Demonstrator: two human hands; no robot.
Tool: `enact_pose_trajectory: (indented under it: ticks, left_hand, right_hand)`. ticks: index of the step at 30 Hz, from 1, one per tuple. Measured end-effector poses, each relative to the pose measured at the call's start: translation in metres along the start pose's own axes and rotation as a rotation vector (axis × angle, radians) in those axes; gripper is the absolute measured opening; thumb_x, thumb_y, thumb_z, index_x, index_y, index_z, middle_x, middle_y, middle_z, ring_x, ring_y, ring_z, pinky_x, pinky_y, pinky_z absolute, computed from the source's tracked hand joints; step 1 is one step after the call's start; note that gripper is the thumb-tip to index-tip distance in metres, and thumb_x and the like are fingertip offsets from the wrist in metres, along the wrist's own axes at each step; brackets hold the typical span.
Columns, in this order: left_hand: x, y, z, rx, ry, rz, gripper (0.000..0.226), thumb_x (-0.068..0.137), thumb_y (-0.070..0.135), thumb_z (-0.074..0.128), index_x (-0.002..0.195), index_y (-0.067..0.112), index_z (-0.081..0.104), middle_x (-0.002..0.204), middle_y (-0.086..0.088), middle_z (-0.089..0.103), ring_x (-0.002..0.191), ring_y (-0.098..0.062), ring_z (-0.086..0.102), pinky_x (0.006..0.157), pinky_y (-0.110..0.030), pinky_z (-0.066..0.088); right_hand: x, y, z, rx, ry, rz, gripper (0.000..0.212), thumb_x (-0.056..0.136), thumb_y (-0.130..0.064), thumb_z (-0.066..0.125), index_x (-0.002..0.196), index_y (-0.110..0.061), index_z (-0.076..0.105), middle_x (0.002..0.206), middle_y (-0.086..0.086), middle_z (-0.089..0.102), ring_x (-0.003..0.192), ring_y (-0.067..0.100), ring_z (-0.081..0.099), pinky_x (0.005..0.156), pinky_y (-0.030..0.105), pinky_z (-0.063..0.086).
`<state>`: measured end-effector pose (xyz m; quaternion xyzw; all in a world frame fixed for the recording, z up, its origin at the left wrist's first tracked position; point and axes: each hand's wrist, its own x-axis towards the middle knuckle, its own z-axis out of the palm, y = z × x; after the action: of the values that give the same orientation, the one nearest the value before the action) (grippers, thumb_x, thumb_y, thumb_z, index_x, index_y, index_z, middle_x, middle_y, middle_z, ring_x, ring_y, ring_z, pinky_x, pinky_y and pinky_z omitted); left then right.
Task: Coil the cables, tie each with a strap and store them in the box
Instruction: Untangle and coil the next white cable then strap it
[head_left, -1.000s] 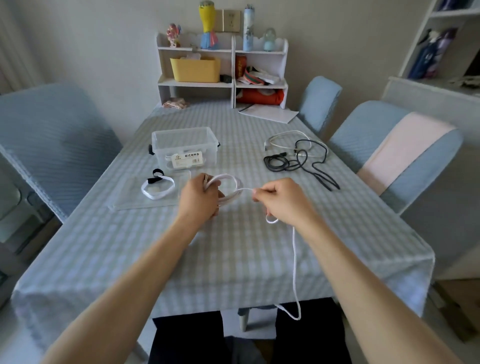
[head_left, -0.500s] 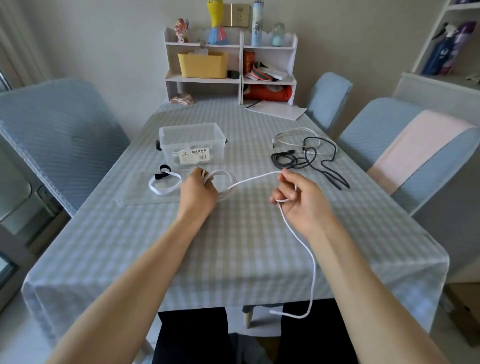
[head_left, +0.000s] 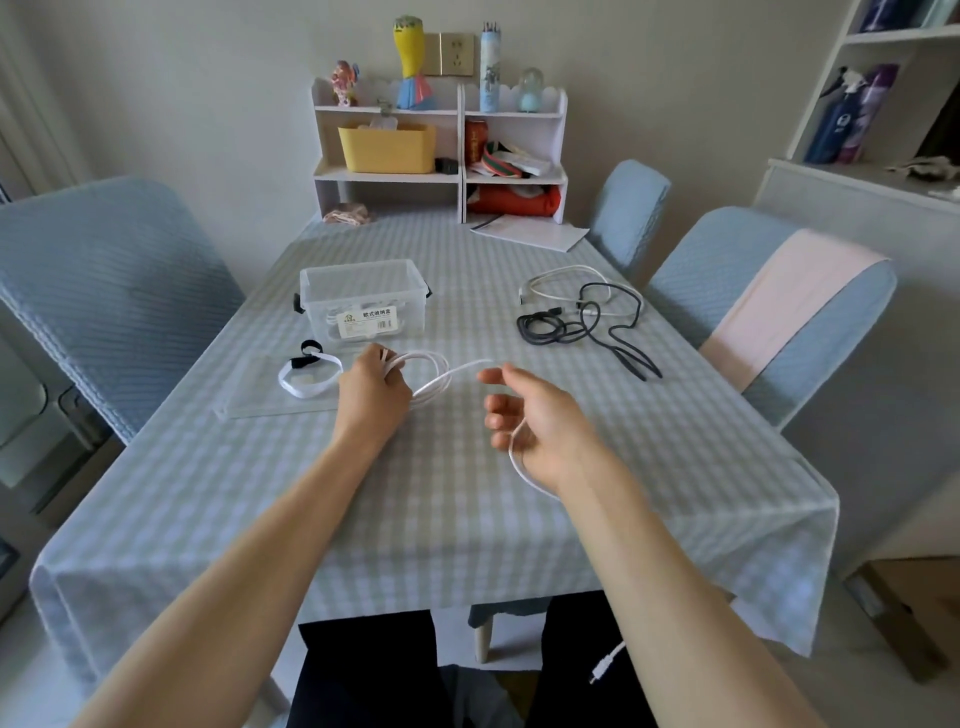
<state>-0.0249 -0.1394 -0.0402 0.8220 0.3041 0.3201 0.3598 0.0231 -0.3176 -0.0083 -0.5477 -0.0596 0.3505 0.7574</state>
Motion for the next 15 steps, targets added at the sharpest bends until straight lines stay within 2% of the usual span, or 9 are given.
enact_pose_trajectory:
  ticks: [3, 5, 8, 11, 13, 15]
  left_hand:
    - [-0.001, 0.003, -0.001, -0.004, -0.007, 0.002, 0.011, 0.093, 0.001, 0.046, 0.092, 0.006, 0.056, 0.070, 0.002, 0.053, 0.070, -0.021, 0.049, 0.047, -0.018, 0.027]
    - [-0.001, 0.004, -0.002, 0.001, 0.005, 0.021, 0.012, 0.093, -0.001, 0.046, 0.093, 0.006, 0.056, 0.070, -0.001, 0.054, 0.069, -0.022, 0.049, 0.047, -0.024, 0.026]
    - [-0.003, 0.005, -0.001, 0.038, 0.002, 0.082, 0.015, 0.091, -0.003, 0.044, 0.096, 0.003, 0.057, 0.068, -0.001, 0.052, 0.063, -0.022, 0.048, 0.049, -0.025, 0.027]
    - [-0.008, 0.009, 0.001, 0.110, -0.020, 0.141, 0.021, 0.089, -0.005, 0.044, 0.104, 0.001, 0.056, 0.076, -0.008, 0.055, 0.071, -0.030, 0.049, 0.060, -0.033, 0.036]
    - [-0.009, 0.010, 0.003, 0.139, -0.037, 0.182, 0.023, 0.087, -0.007, 0.043, 0.106, 0.000, 0.055, 0.081, -0.012, 0.054, 0.076, -0.033, 0.050, 0.066, -0.038, 0.042]
    - [-0.008, 0.008, 0.002, 0.133, -0.041, 0.178, 0.021, 0.086, -0.008, 0.043, 0.102, 0.001, 0.054, 0.079, -0.011, 0.053, 0.075, -0.032, 0.048, 0.064, -0.036, 0.039]
  right_hand:
    - [0.009, 0.003, 0.008, -0.135, 0.126, -0.085, 0.016, 0.099, -0.015, 0.051, 0.088, -0.009, 0.061, 0.062, 0.003, 0.047, 0.043, 0.012, 0.038, 0.038, 0.019, 0.029]
    - [0.015, 0.002, 0.010, -0.178, 0.152, -0.104, 0.014, 0.094, -0.013, 0.056, 0.081, -0.009, 0.058, 0.058, 0.002, 0.043, 0.038, 0.011, 0.033, 0.037, 0.019, 0.025]
    - [0.024, -0.001, 0.013, -0.068, 0.129, -0.075, 0.026, 0.093, -0.024, 0.060, 0.071, -0.012, 0.052, 0.050, -0.003, 0.040, 0.034, 0.009, 0.026, 0.036, 0.019, 0.019]
    - [0.035, -0.004, 0.014, 0.057, 0.208, -0.099, 0.032, 0.089, -0.036, 0.067, 0.073, -0.014, 0.050, 0.048, -0.005, 0.036, 0.035, 0.009, 0.024, 0.036, 0.020, 0.017]
    - [0.042, 0.000, 0.014, -0.087, 0.294, -0.153, 0.036, 0.080, -0.038, 0.077, 0.075, -0.015, 0.050, 0.052, -0.004, 0.029, 0.041, 0.012, 0.023, 0.038, 0.022, 0.019]
    - [0.049, 0.008, 0.017, -0.287, 0.312, -0.252, 0.034, 0.076, -0.027, 0.081, 0.071, -0.014, 0.049, 0.055, -0.001, 0.028, 0.047, 0.015, 0.023, 0.041, 0.021, 0.021]
